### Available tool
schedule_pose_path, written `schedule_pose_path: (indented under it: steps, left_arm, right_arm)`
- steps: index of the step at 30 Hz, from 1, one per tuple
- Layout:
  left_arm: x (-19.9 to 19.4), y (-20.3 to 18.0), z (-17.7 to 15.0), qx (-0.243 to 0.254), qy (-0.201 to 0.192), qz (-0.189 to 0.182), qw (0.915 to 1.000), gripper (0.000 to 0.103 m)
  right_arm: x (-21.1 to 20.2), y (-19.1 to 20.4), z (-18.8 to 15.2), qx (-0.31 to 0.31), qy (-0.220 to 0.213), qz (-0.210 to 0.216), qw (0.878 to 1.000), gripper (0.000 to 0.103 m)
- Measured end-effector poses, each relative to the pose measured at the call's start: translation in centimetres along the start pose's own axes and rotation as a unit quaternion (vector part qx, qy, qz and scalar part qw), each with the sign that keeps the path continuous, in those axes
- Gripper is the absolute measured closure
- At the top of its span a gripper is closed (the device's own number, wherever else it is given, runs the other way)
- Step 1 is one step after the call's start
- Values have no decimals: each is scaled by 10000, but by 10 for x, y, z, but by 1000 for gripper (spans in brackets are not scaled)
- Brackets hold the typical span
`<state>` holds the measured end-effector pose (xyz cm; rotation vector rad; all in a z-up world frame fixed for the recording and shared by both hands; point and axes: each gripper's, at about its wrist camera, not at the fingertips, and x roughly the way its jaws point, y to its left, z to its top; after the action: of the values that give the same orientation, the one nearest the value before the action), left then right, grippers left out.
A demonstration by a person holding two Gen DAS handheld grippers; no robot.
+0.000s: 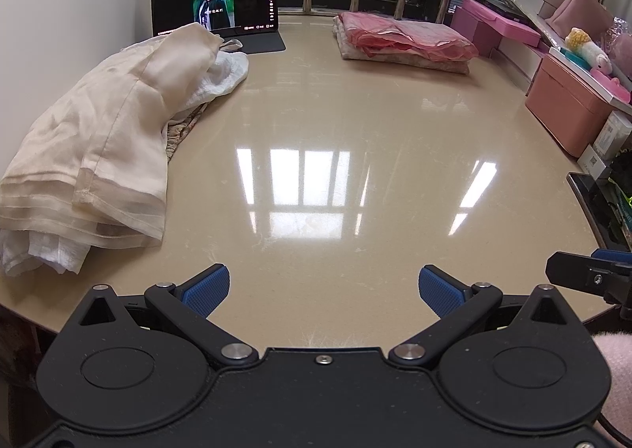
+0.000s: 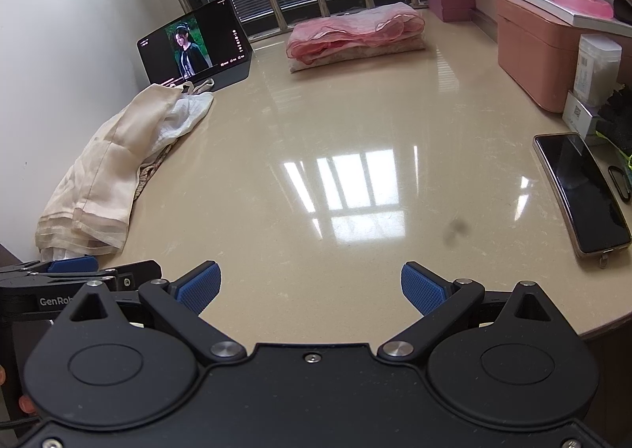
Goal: Fold clothes
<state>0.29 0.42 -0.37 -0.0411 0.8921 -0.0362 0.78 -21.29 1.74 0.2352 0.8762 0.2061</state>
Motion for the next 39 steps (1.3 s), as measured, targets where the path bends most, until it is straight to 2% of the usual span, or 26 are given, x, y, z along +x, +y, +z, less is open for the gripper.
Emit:
schedule_pose_path:
  steps: [11, 15, 20, 28, 34, 37, 39]
  left_arm:
    - [-1, 2, 0, -89, -28, -76, 9999, 0]
    - [-3, 5, -1, -195, -38, -125, 9997, 0]
    - [-6, 18, -1, -639, -158, -146, 9977, 0]
    - [-4, 41, 11, -1201, -208, -218, 9923, 0]
    - [2, 51, 26, -1064, -361, 144, 9936, 0]
    - [5, 56, 31, -919, -468, 571, 9930, 0]
    - [6, 62, 35, -920, -531, 711, 9918, 0]
  right_arm:
    - [2, 1, 1, -101, 75, 33, 9999, 3]
    - [2, 1, 2, -165, 77, 178, 9997, 3]
    - [2, 9, 5, -413, 29, 243, 9988, 3]
    - [9, 29, 27, -922, -342, 333, 9946, 1]
    - [23, 53, 43, -1223, -608, 485, 9894, 1]
    - [33, 64, 49, -1341, -687, 538, 9871, 1]
    - [40, 70, 51, -1344, -701, 650, 9863, 1]
